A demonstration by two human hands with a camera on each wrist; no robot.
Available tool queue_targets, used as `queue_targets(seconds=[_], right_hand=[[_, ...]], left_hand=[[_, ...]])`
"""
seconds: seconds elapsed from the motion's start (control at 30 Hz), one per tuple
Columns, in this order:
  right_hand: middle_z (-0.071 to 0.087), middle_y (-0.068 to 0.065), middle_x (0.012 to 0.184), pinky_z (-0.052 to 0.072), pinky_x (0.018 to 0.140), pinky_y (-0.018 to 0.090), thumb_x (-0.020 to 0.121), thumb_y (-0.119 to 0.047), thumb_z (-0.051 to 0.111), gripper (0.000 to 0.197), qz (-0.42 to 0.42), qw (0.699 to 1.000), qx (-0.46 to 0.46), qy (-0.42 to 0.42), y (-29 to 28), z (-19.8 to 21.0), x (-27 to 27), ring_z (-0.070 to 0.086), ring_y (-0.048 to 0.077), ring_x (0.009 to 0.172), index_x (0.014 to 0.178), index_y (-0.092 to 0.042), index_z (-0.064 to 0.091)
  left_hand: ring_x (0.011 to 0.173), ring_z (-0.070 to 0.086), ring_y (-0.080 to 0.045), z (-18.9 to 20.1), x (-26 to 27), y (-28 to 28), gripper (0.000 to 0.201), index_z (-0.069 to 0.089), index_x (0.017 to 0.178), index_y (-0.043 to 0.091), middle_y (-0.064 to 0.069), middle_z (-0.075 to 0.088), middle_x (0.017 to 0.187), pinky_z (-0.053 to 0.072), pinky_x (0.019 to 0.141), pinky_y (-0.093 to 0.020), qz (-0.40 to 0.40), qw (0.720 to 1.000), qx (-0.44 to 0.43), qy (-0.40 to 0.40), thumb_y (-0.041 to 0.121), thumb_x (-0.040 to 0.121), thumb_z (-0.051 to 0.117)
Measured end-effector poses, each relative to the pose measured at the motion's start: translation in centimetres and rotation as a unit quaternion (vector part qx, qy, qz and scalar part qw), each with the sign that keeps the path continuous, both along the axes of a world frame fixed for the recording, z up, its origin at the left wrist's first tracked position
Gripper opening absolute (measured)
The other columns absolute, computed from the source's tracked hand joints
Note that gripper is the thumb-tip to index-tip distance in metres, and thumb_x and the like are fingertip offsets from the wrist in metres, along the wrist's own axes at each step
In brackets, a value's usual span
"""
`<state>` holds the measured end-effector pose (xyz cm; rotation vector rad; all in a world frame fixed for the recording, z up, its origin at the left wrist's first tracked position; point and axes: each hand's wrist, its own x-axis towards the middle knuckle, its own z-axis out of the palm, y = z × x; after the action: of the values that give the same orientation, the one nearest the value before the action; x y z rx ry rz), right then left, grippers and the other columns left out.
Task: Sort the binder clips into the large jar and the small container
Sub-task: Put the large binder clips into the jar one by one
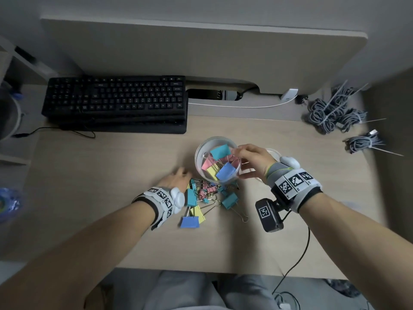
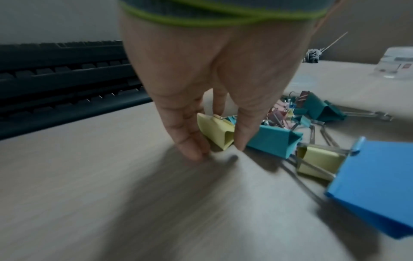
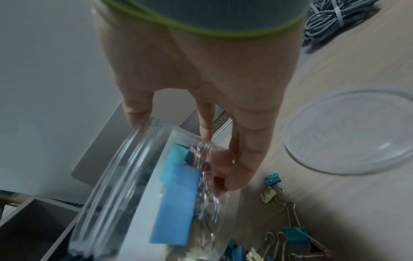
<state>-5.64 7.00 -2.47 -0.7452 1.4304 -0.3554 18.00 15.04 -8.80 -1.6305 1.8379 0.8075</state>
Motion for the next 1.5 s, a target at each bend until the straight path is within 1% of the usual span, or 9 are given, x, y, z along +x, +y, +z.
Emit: queue_targets(seconds=[0.13,0.37,0.53,0.77,0.93,1.1,1.23,1.37,1.5], right_hand=[[0.056,0.011,0.087,0.055,0.053,0.029,0.083,-0.026,0.075,0.018,0.008,1.000,-0.004,-0.005,0.3,-0.4,0.0,0.052,0.020,0.069,0.091,-0.018,0.061],[0.056,0.015,0.089,0.056,0.057,0.034,0.080,-0.030,0.077,0.027,-0.015,1.000,-0.016,-0.020,-0.6,-0.1,0.8,0.054,0.026,0.077,0.099,-0.016,0.064],[0.058,0.017,0.092,0.059,0.069,0.046,0.069,-0.037,0.077,0.054,-0.024,0.999,-0.024,-0.033,-1.1,0.7,1.0,0.058,0.029,0.079,0.112,-0.006,0.062],[0.058,0.018,0.091,0.059,0.061,0.037,0.086,-0.029,0.071,0.038,-0.029,0.999,-0.027,-0.031,-1.2,0.9,0.2,0.058,0.030,0.078,0.113,-0.006,0.060],[0.056,0.016,0.091,0.057,0.063,0.038,0.075,-0.035,0.077,0.041,-0.030,0.999,-0.019,-0.028,-1.0,0.7,0.1,0.057,0.029,0.075,0.106,-0.012,0.063],[0.055,0.016,0.091,0.059,0.061,0.037,0.080,-0.033,0.075,0.040,-0.030,0.999,-0.019,-0.036,-1.0,0.8,0.4,0.056,0.028,0.076,0.110,-0.010,0.062],[0.054,0.017,0.089,0.058,0.059,0.036,0.067,-0.039,0.076,0.049,-0.028,0.999,-0.018,-0.035,-1.0,0.7,0.7,0.056,0.029,0.076,0.105,-0.011,0.062],[0.053,0.017,0.089,0.059,0.062,0.038,0.076,-0.034,0.077,0.046,-0.022,0.999,-0.021,-0.031,-0.9,0.3,0.7,0.055,0.029,0.075,0.110,-0.006,0.062],[0.054,0.016,0.089,0.058,0.063,0.040,0.082,-0.032,0.075,0.043,-0.020,0.999,-0.029,-0.023,-1.2,0.5,0.8,0.057,0.028,0.069,0.111,-0.004,0.061]], left_hand=[[0.098,0.062,-0.037,0.1,0.4,0.1,0.061,0.033,0.136,0.011,-0.019,0.035,0.134,0.048,0.069,-0.035,0.055,0.998,-0.003,-0.012,0.013,0.085,0.067],[0.101,0.056,-0.030,1.1,1.2,1.0,0.056,0.040,0.123,0.003,-0.014,0.042,0.127,0.042,0.076,-0.028,0.249,0.965,-0.062,0.055,0.016,0.080,0.073],[0.093,0.058,-0.029,0.0,-0.5,2.3,0.055,0.041,0.117,0.008,-0.010,0.044,0.125,0.053,0.078,-0.039,0.165,0.981,-0.035,0.098,0.005,0.074,0.074],[0.105,0.059,-0.036,-1.7,-1.9,2.7,0.070,0.033,0.133,0.007,-0.015,0.035,0.139,0.055,0.083,-0.041,0.115,0.991,0.009,0.063,-0.004,0.074,0.070],[0.109,0.057,-0.032,-2.6,-1.2,2.5,0.058,0.039,0.125,0.008,-0.013,0.042,0.138,0.052,0.090,-0.041,0.129,0.988,0.001,0.085,0.001,0.076,0.070],[0.126,0.047,-0.035,-3.1,-1.2,2.7,0.070,0.033,0.139,0.009,-0.016,0.036,0.145,0.043,0.104,-0.043,0.164,0.981,0.029,0.094,0.021,0.083,0.074],[0.119,0.053,-0.037,-3.0,-1.6,2.6,0.076,0.035,0.135,0.006,-0.018,0.035,0.143,0.051,0.095,-0.046,0.152,0.984,0.025,0.088,0.026,0.077,0.080],[0.111,0.058,-0.032,-1.9,-1.4,2.3,0.065,0.044,0.127,0.009,-0.012,0.045,0.130,0.054,0.090,-0.042,0.146,0.984,-0.009,0.099,0.031,0.075,0.077],[0.103,0.059,-0.027,-0.2,-0.5,1.9,0.061,0.044,0.125,0.008,-0.010,0.056,0.122,0.048,0.080,-0.030,0.199,0.970,-0.018,0.140,0.023,0.076,0.076]])
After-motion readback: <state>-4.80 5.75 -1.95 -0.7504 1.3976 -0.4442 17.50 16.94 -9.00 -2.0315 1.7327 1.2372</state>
